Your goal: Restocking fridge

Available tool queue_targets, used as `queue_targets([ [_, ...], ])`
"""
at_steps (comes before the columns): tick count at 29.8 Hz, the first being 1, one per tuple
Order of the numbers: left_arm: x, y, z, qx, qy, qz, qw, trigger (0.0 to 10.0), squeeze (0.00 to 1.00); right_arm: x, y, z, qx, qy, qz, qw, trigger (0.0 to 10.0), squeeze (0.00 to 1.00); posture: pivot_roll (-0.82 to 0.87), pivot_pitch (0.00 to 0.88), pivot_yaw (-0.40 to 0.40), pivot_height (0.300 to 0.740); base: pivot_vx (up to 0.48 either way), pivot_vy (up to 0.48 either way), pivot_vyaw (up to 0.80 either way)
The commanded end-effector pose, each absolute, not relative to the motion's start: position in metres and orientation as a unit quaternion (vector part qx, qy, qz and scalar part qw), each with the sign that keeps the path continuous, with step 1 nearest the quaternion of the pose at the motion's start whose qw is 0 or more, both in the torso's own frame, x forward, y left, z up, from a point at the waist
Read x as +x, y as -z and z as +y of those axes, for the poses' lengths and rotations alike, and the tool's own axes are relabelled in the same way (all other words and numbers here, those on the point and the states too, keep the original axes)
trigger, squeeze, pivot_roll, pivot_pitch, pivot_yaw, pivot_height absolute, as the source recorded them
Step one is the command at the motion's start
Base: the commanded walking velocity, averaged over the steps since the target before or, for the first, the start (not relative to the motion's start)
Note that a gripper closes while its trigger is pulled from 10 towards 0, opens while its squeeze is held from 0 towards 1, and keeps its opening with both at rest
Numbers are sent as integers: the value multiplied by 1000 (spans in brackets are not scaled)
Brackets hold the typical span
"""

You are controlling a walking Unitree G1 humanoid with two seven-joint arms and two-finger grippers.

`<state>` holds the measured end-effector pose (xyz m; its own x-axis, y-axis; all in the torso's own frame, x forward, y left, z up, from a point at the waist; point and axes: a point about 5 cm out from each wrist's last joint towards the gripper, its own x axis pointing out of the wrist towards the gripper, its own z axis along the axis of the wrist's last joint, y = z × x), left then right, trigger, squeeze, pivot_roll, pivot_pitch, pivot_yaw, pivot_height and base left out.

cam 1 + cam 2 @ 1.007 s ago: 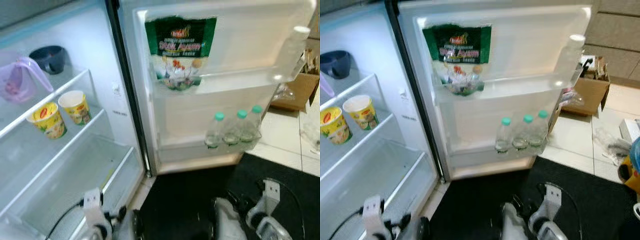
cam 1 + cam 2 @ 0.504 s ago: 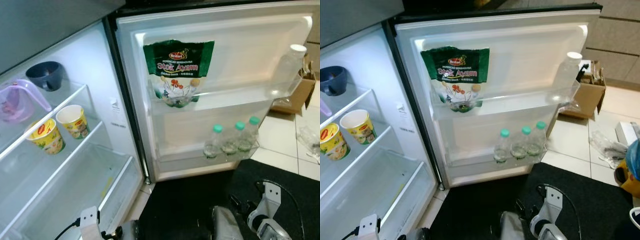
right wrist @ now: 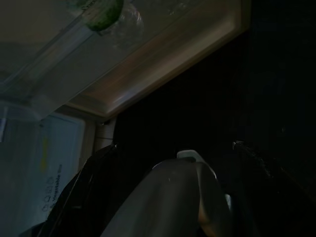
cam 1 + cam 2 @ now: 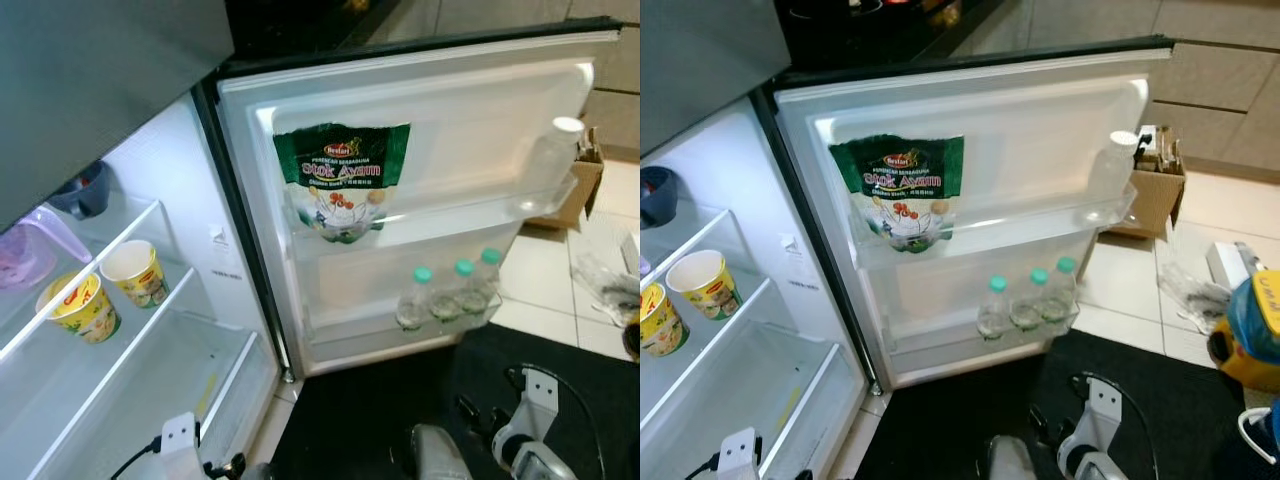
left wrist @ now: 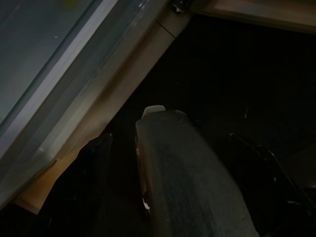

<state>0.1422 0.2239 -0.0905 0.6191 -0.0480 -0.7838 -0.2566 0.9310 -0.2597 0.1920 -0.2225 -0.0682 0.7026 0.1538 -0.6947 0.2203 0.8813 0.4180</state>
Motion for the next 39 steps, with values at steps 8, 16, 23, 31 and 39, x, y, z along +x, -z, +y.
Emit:
queue_targets([
  [8,136,93,221,-175,-61,442,878,10000,0,192,68,-221,247,16,380,891,10000,0,-15,0,18,649,0,0,0],
  [16,136,93,221,-176,-60,442,878,10000,0,192,68,-220,251,13,378,891,10000,0,-14,0,20,674,0,0,0],
  [23,136,94,220,-171,-53,447,876,10000,0,193,68,-220,257,13,372,892,10000,0,-17,0,21,694,0,0,0],
  [31,136,95,217,-171,-45,451,875,10000,0,192,67,-221,262,14,369,891,10000,0,-17,0,20,694,-420,0,0],
  [39,135,94,217,-169,-44,450,876,10000,0,194,65,-221,265,-6,361,894,10000,0,-15,0,17,734,0,0,0],
])
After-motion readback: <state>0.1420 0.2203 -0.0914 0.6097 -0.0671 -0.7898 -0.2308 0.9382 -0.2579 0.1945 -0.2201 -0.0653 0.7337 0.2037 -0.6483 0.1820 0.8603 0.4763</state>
